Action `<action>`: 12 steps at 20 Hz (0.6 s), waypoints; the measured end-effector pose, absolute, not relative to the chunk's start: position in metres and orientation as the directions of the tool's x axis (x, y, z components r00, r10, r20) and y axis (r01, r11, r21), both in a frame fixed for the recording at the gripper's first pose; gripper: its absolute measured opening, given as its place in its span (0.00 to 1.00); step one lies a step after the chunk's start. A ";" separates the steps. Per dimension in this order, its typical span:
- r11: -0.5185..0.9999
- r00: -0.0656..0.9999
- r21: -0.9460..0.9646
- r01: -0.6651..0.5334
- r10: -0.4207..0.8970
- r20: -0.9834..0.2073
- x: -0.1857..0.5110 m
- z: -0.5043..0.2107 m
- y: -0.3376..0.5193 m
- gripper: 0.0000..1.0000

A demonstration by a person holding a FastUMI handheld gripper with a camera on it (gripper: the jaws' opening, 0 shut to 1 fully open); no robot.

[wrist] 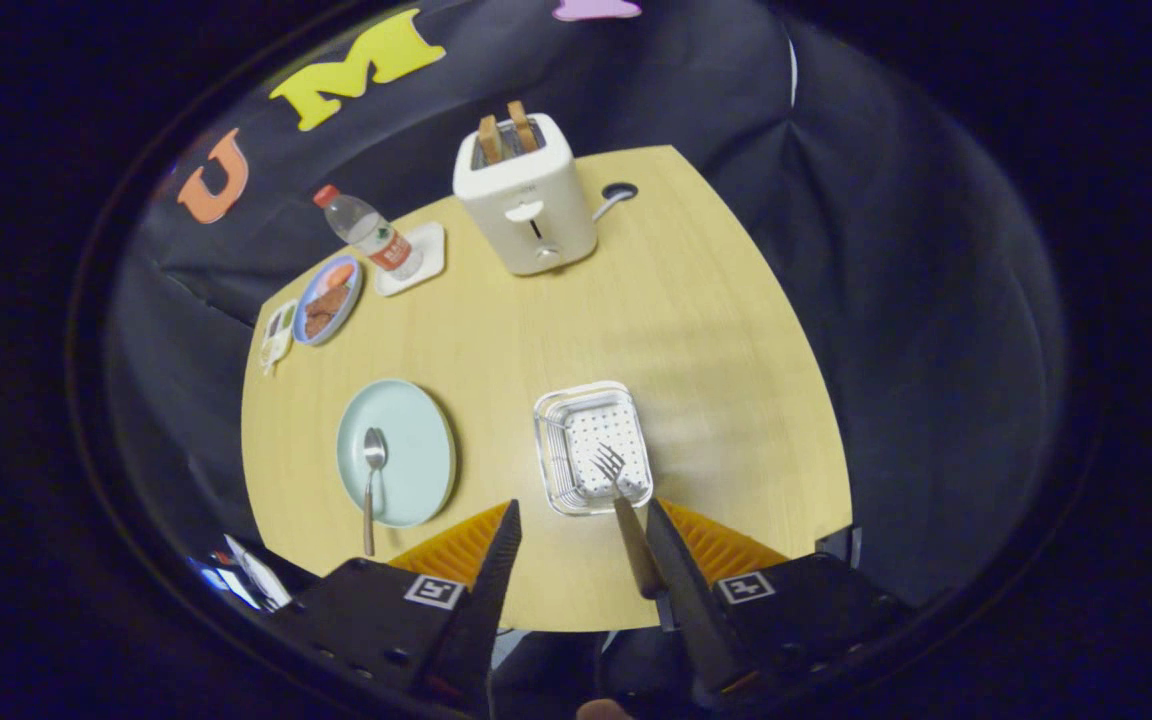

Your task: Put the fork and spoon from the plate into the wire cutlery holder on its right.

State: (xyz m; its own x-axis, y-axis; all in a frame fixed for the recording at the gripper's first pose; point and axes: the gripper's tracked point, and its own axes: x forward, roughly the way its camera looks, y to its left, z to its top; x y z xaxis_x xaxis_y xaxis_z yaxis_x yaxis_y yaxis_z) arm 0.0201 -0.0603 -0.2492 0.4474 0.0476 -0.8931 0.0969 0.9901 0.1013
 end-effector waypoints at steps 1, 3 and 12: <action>0.994 0.508 0.088 0.063 0.044 -0.860 0.023 -0.238 -0.055 0.82; 0.998 0.621 0.061 0.000 0.048 -0.782 0.026 -0.214 -0.038 0.86; 0.992 0.807 0.046 -0.119 0.124 -0.578 -0.005 -0.189 0.073 0.92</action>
State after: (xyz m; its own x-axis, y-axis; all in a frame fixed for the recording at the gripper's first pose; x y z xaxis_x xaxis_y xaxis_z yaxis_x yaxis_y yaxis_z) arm -0.0046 0.0732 -0.1886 0.8069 0.1238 -0.5776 -0.1193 0.9918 0.0459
